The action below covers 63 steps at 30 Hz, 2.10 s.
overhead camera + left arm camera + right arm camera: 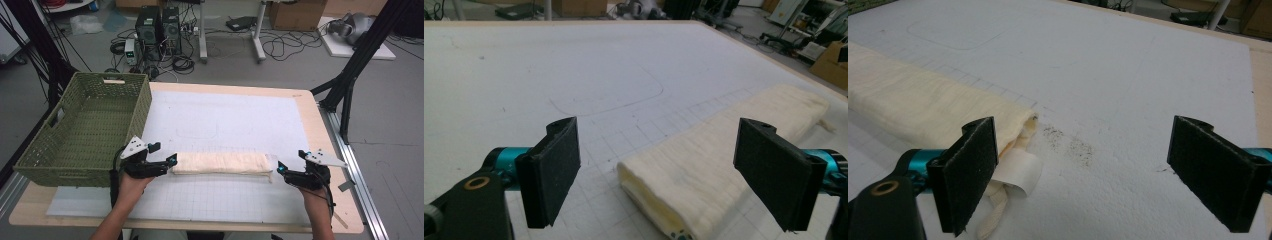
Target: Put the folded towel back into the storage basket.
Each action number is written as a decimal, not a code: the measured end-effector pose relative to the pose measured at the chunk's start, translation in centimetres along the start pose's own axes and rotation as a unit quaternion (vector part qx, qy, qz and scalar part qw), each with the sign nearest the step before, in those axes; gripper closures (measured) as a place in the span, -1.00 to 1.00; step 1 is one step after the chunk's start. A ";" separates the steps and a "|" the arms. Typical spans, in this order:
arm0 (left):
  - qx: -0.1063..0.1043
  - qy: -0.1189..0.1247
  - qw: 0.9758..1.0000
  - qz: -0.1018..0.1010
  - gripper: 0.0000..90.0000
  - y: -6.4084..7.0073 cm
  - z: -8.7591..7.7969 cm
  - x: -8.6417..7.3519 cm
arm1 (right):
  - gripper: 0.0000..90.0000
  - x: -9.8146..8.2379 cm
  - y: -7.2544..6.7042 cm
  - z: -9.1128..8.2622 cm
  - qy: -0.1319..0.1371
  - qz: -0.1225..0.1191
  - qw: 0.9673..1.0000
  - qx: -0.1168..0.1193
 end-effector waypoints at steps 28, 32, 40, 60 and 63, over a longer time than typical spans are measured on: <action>0.028 -0.081 0.996 -0.038 -0.49 0.3 2.9 -1.0 | -0.73 -0.6 -0.1 0.7 -0.018 0.008 1.000 0.016; 0.055 -0.107 0.993 -0.021 -0.49 0.4 3.5 -1.3 | -0.73 -0.5 -0.2 0.7 -0.017 0.005 1.000 0.018; 0.081 -0.152 0.984 0.033 -0.38 1.5 4.3 -2.2 | -0.73 -0.6 -0.3 0.8 -0.018 0.005 1.000 0.022; 0.040 -0.146 0.987 0.048 0.75 2.6 4.1 -2.6 | -0.73 -0.6 -0.4 1.1 -0.024 0.006 0.999 0.029; 0.032 -0.144 0.988 0.035 0.80 2.4 4.0 -2.6 | -0.73 -0.6 -0.5 1.1 -0.025 0.008 0.999 0.030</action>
Point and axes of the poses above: each handheld gripper's, and its own axes: z roughly forward along the jaws, x roughly out of its top, y roughly to its right, the point moved 3 cm from there along z, roughly forward along the jaws, and after that the axes turned 4 degrees about x, right-handed, at the moved point
